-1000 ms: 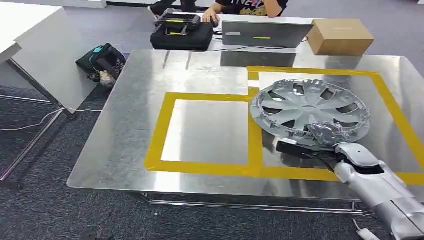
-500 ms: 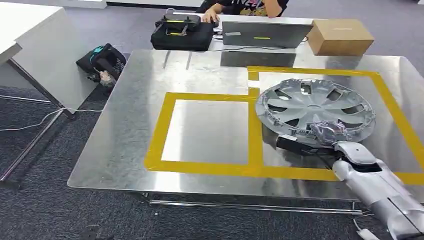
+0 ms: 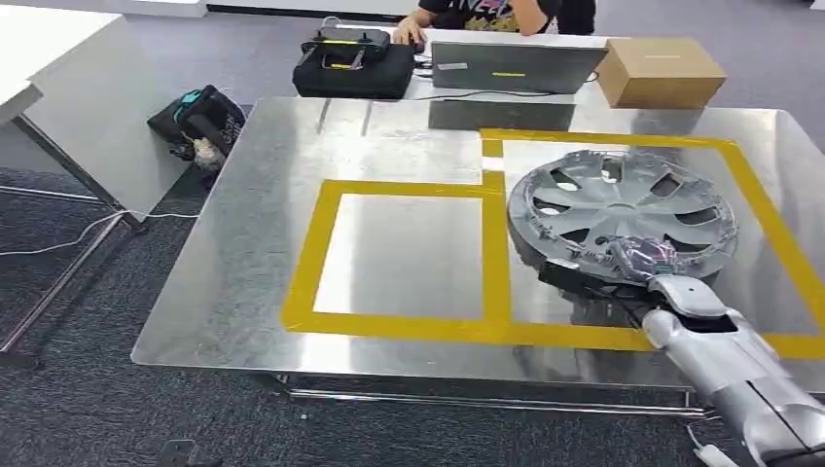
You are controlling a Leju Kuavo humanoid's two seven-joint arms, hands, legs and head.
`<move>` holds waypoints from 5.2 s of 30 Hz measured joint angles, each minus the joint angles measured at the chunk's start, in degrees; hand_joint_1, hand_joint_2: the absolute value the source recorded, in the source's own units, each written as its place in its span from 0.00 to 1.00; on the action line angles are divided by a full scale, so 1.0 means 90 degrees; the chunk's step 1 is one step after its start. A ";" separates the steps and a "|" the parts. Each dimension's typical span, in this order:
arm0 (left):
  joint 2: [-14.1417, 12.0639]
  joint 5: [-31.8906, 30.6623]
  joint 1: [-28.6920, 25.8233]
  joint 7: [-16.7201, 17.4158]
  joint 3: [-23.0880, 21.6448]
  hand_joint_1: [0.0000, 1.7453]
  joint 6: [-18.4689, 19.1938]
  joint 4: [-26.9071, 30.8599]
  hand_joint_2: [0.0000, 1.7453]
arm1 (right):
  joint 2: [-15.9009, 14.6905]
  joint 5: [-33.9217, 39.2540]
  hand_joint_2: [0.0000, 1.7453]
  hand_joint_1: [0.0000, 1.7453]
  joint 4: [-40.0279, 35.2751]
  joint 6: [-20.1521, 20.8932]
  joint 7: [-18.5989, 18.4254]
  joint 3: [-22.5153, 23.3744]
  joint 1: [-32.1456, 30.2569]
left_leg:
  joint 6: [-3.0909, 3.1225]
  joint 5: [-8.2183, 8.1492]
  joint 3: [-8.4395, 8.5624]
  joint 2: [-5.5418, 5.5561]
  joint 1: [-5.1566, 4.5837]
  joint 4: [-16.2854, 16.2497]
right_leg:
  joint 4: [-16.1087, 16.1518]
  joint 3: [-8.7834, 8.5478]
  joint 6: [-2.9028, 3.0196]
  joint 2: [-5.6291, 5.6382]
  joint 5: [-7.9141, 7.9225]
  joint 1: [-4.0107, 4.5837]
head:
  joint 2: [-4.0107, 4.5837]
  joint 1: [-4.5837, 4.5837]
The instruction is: Take the parts from the cabinet and place them on the table.
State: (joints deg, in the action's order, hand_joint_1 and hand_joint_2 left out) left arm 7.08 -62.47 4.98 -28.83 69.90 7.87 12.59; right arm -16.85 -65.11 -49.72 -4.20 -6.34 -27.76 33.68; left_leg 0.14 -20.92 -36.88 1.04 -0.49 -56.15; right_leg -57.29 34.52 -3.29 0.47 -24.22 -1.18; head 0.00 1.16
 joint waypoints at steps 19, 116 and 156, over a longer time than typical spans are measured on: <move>0.0012 0.0121 -0.0004 0.0000 0.0104 0.00 -0.0007 0.0000 0.00 | 0.0066 -0.0308 1.00 0.00 -0.0688 -0.1294 -0.0192 0.0593 -0.0556 | -0.0003 0.0006 -0.0002 0.0000 0.0000 0.0000 | 0.0000 0.0003 0.0000 0.0000 0.0006 0.0000 | 0.0000 -0.0005; 0.0262 0.0141 0.0003 0.0168 0.0347 0.00 -0.0058 0.0002 0.00 | 0.1426 0.3716 0.00 0.00 -0.6426 -0.3225 0.4078 0.2215 -0.3914 | 0.0098 0.0095 -0.0095 -0.0040 -0.0059 -0.0040 | -0.0071 -0.0851 0.0073 -0.0053 -0.0745 0.0137 | -0.0002 0.0010; 0.0187 -0.0024 -0.0027 0.0260 0.0350 0.00 -0.0138 0.0002 0.00 | 0.1428 0.3371 0.00 0.00 -0.6263 -0.3279 0.4044 0.2327 -0.4067 | -0.0273 -0.1334 -0.0405 -0.0086 0.0119 -0.1663 | 0.0024 -0.0157 0.0273 -0.0064 -0.0078 0.0026 | -0.0002 -0.0010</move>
State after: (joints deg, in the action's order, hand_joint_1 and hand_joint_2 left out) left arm 8.76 -62.69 4.74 -26.49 73.05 6.62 12.61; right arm -4.00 -34.78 -106.09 -33.70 30.05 -6.82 -2.93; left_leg -2.31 -32.92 -40.53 0.27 0.58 -71.12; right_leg -57.07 33.11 -0.84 -0.10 -24.92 -0.94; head -0.02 1.07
